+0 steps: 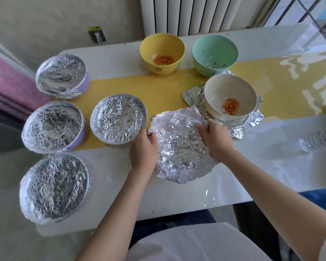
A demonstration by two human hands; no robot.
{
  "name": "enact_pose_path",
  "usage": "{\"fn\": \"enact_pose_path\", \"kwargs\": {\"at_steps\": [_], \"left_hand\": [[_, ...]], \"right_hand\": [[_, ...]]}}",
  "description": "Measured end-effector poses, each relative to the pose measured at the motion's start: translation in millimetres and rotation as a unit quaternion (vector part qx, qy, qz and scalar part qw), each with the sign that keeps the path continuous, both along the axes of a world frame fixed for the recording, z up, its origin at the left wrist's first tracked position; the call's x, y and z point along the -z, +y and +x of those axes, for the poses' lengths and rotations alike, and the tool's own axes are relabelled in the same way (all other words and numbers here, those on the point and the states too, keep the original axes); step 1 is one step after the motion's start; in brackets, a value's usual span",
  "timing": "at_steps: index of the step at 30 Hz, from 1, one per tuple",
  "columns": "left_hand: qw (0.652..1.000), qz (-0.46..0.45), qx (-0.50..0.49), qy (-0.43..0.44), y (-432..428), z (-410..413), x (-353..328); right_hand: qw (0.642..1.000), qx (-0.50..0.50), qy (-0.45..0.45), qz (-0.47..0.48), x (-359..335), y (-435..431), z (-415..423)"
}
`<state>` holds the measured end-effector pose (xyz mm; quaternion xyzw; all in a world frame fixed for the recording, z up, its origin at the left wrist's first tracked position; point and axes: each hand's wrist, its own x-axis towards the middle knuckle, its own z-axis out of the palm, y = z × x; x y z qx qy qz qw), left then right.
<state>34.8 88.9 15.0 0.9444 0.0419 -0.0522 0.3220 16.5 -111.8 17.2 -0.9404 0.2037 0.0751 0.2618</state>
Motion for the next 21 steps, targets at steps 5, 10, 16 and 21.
{"fn": "enact_pose_path", "kwargs": {"at_steps": [5, 10, 16, 21], "left_hand": [[0.999, 0.029, 0.021, -0.015, -4, 0, 2], [0.998, 0.017, 0.019, -0.052, -2, -8, 3], [0.999, 0.02, 0.004, -0.043, 0, -9, 6], [0.999, 0.022, 0.012, -0.032, 1, -4, 11]], "right_hand": [[0.999, -0.014, 0.025, -0.044, -4, 0, 5], [0.997, -0.019, -0.008, -0.072, -5, 6, -6], [0.995, -0.021, -0.038, -0.095, 0, 9, -11], [0.993, -0.021, -0.028, -0.116, 2, 5, -5]]}}
